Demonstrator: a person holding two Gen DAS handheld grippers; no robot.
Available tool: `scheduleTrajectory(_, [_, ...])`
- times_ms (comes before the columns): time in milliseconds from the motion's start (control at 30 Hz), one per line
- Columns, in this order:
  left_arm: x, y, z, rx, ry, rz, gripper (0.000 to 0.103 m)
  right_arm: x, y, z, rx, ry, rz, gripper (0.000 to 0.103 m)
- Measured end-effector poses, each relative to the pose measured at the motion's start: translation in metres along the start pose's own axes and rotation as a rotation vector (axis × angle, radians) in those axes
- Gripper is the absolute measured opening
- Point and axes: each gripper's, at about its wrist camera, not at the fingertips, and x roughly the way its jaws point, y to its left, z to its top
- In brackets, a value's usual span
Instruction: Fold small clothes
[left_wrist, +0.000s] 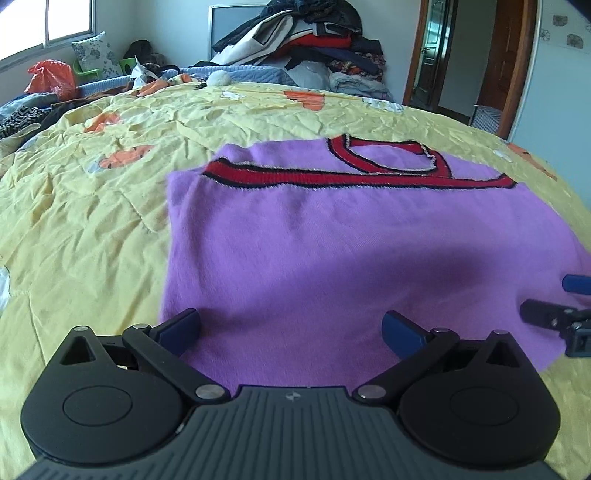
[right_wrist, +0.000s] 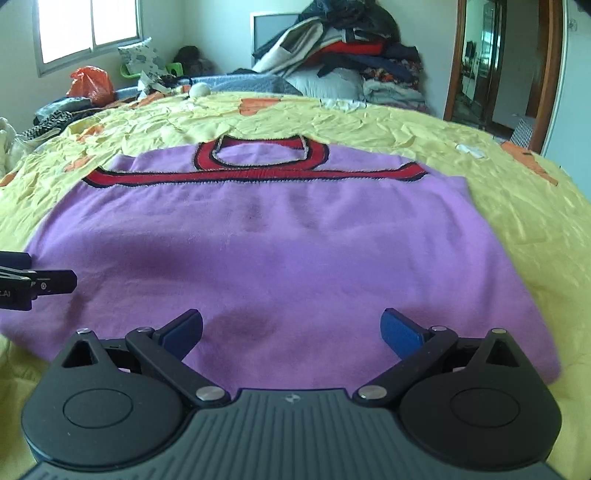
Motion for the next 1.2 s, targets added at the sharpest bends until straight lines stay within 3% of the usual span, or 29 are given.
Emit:
scheduleTrajectory(133, [0.009, -0.005, 0.003, 0.037, 0.026, 0.031, 0.103, 0.007, 0.009, -0.002, -0.047, 0.01, -0.019, 0.103])
scheduleTrajectory(233, [0.009, 0.002, 0.006, 0.032, 0.017, 0.005, 0.103, 0.001, 0.013, -0.003, -0.031, 0.013, -0.022, 0.103])
scheduleTrajectory(367, [0.017, 0.031, 0.022, -0.001, 0.006, -0.001, 0.103, -0.017, 0.048, -0.008, -0.106, -0.051, 0.065, 0.103])
scheduleTrajectory(567, [0.047, 0.115, 0.058, -0.207, 0.064, -0.18, 0.103, -0.03, 0.124, -0.021, -0.297, -0.135, 0.145, 0.103])
scheduleTrajectory(767, [0.071, 0.173, 0.08, -0.402, 0.131, -0.459, 0.103, -0.03, 0.167, -0.03, -0.371, -0.147, 0.19, 0.103])
scheduleTrajectory(967, [0.105, 0.177, 0.106, -0.418, 0.228, -0.614, 0.103, -0.026, 0.193, -0.036, -0.447, -0.165, 0.197, 0.103])
scheduleTrajectory(1133, [0.12, 0.16, 0.121, -0.363, 0.287, -0.652, 0.102, -0.029, 0.213, -0.043, -0.539, -0.195, 0.18, 0.103])
scheduleTrajectory(1200, [0.125, 0.159, 0.123, -0.368, 0.295, -0.671, 0.097, -0.03, 0.222, -0.047, -0.586, -0.202, 0.176, 0.103])
